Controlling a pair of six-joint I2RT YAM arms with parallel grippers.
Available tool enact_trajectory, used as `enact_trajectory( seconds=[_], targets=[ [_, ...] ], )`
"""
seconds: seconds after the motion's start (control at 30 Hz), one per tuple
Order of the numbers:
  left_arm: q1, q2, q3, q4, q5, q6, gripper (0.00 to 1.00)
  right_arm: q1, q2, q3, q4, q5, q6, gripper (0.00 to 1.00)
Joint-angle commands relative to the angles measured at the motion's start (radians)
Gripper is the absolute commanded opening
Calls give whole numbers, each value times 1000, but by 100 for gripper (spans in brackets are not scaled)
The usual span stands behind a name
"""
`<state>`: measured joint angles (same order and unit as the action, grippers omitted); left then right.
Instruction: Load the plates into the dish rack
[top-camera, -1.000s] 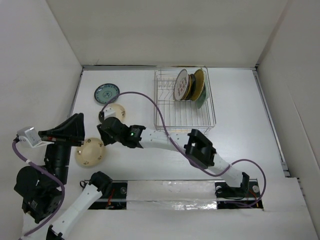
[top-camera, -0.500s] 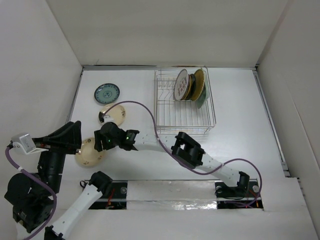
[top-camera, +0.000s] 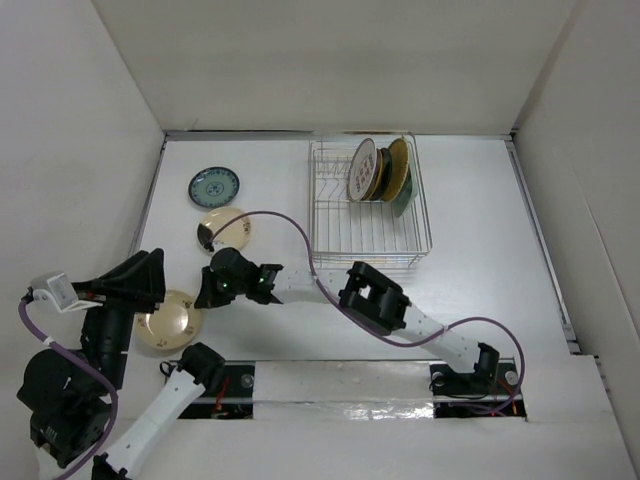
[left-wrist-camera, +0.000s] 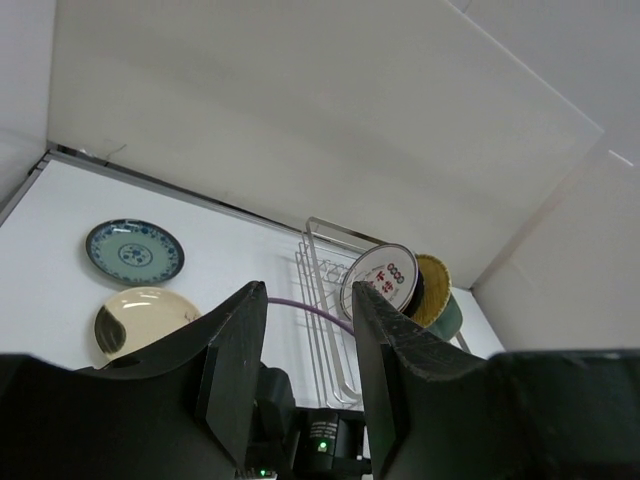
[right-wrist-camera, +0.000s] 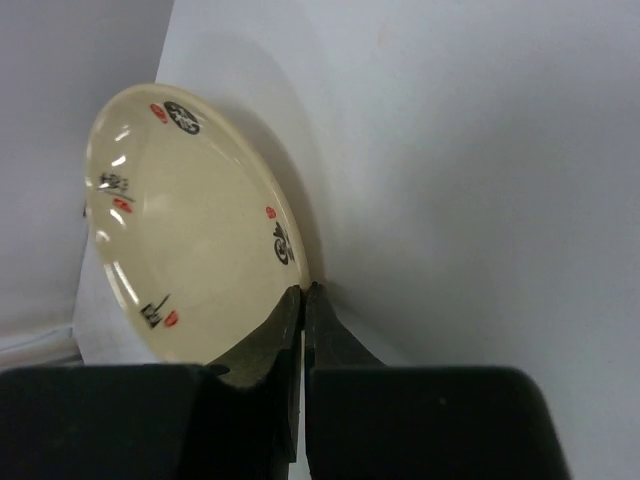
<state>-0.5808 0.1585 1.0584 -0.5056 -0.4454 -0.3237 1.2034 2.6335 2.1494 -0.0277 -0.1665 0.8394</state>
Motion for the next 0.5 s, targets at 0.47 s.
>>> enact_trajectory(
  seconds=[0.47],
  targets=[
    [2,-27,-80,99,46,2,39,-7,-592,-542,319,297,-132,0]
  ],
)
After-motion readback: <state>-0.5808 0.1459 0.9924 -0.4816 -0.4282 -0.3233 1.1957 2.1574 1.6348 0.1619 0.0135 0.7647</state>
